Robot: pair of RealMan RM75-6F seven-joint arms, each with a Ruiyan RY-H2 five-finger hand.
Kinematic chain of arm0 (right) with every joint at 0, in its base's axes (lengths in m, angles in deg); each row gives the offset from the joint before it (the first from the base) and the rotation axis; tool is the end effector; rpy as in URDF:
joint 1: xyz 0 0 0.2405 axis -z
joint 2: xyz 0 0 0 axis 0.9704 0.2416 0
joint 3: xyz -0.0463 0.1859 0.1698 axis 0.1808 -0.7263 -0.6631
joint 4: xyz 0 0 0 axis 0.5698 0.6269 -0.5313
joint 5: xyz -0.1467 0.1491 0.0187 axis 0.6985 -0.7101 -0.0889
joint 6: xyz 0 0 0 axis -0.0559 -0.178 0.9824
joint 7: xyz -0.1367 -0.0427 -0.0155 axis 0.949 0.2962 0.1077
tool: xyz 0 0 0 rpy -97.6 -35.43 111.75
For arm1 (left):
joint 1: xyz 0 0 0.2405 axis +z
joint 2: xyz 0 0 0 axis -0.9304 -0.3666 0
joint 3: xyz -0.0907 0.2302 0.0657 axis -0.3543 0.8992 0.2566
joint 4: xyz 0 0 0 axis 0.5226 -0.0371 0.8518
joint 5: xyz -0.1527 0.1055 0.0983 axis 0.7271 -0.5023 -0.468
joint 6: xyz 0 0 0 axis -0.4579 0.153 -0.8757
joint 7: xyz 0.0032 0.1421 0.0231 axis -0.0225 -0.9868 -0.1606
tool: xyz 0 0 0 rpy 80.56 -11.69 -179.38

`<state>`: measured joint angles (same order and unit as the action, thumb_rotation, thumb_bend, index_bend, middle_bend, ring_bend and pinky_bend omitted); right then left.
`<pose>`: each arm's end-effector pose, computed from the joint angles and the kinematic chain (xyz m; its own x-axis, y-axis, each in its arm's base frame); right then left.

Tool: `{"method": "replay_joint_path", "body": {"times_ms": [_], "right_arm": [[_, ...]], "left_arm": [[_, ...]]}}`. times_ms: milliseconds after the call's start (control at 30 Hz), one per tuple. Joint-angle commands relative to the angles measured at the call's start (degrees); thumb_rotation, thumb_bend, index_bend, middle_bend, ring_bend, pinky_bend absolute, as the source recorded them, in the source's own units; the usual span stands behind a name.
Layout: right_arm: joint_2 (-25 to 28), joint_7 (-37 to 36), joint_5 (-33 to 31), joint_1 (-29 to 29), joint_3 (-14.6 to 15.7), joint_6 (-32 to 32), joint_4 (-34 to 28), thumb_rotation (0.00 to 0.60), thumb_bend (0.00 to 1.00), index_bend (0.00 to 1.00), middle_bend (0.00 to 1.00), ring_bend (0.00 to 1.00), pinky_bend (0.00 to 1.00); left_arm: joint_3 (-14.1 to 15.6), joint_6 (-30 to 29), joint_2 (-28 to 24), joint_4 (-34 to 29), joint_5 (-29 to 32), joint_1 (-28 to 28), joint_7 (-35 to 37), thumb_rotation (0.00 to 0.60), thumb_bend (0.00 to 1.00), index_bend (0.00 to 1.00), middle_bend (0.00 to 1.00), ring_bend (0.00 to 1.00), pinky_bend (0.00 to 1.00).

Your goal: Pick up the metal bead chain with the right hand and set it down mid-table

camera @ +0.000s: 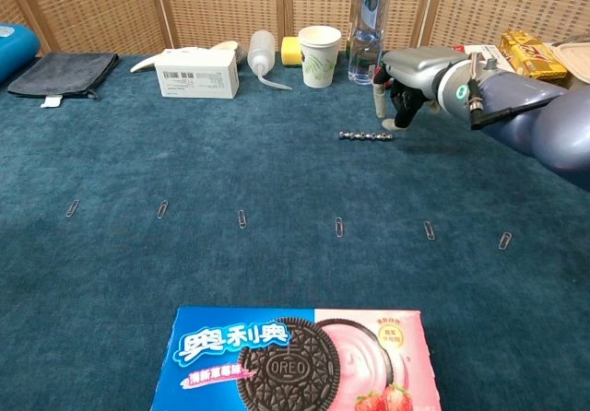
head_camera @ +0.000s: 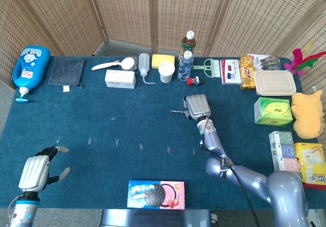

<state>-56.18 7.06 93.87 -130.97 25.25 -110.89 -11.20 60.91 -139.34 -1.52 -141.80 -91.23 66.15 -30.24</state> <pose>-0.1260 -0.4321 -0.0546 0.5478 -0.2161 0.8083 -0.8351 -0.1994 0.5127 -0.2493 0.1558 0.0870 0.2188 0.1214 0.9682 0.9736 0.0385 -0.2249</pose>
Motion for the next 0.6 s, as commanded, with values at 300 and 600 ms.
{"method": "replay_joint_path", "body": {"times_ms": [300, 600], "right_arm": [[-1.73, 6.75, -3.72, -1.74, 1.94, -1.04, 1.1, 0.6, 0.39, 0.48, 0.75, 0.9, 0.73], [-3.19, 9.08, -5.42, -2.97, 2.21, -0.74, 2.76, 0.6, 0.39, 0.48, 0.75, 0.9, 0.73]], "left_arm": [[0.03, 0.02, 0.41, 1.18, 0.1, -0.38, 1.29, 0.6, 0.39, 0.34, 0.36, 0.32, 0.39], [0.11, -0.36, 0.54, 1.96, 0.16, -0.35, 1.81, 0.6, 0.39, 0.34, 0.36, 0.32, 0.39]]}}
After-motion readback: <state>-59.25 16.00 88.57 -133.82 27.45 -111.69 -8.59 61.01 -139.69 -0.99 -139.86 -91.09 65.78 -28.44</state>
